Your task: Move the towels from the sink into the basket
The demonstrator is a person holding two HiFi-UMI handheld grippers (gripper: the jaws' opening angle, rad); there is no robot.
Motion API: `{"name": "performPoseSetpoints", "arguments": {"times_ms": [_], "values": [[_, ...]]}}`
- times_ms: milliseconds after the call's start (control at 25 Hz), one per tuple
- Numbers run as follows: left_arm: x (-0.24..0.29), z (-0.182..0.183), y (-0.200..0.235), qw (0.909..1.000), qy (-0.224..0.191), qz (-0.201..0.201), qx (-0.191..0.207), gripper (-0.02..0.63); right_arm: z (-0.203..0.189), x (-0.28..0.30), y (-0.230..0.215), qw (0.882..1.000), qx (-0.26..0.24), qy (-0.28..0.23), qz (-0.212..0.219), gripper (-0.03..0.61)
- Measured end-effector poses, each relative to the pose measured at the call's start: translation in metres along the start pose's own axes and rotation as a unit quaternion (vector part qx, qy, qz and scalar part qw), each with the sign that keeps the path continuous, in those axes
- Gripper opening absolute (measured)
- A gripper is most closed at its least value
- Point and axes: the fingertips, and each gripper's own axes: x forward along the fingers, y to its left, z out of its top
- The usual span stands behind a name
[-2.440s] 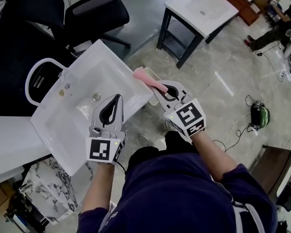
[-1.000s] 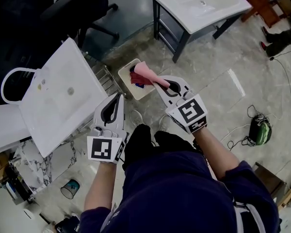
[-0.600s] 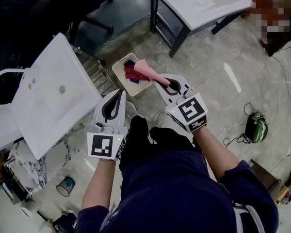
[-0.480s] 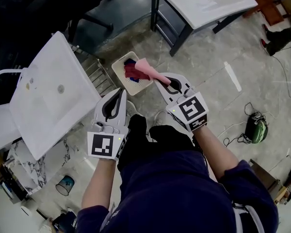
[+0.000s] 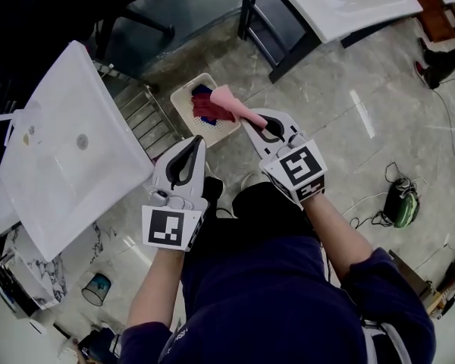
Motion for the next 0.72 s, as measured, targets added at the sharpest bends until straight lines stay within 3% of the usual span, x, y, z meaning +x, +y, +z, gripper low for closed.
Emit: {"name": "performPoseSetpoints", "arguments": {"times_ms": [720], "values": [[0.065, -0.113, 0.032, 0.9999, -0.001, -0.009, -0.011, 0.003, -0.096, 0.092, -0.022, 1.000, -0.002, 0.007, 0.006, 0.017]]}}
